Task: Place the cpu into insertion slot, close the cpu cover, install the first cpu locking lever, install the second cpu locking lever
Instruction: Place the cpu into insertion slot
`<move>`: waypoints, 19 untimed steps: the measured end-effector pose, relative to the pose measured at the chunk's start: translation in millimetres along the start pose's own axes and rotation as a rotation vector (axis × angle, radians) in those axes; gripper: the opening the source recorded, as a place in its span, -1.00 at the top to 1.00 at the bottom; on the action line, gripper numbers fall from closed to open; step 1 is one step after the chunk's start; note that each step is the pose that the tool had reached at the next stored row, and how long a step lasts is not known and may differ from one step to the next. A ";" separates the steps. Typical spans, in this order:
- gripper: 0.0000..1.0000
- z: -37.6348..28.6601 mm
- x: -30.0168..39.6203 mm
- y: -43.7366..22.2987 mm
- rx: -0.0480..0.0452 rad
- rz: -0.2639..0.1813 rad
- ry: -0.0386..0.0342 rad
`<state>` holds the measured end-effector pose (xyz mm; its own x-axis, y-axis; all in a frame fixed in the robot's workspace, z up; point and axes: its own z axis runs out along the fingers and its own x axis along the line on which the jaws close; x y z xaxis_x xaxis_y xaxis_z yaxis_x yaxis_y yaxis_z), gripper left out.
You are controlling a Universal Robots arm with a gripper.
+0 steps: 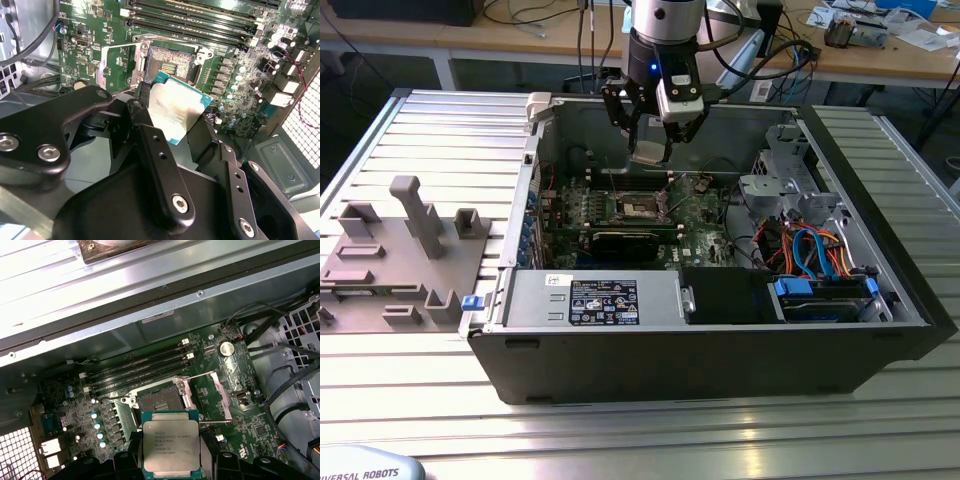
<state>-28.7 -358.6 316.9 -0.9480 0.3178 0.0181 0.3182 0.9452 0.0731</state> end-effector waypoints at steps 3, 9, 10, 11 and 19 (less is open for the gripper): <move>-0.08 0.0 0.0 0.0 -0.0001 0.002 -0.0002; -0.08 0.0 0.0 0.0 -0.0002 0.006 -0.0005; -0.08 0.0 0.0 0.0 -0.0002 0.007 -0.0005; -0.08 0.0 0.0 0.0 -0.0002 0.007 -0.0005; -0.08 0.0 0.0 0.0 -0.0003 0.014 -0.0010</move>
<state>-28.7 -358.6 316.9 -0.9434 0.3312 0.0181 0.3316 0.9406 0.0731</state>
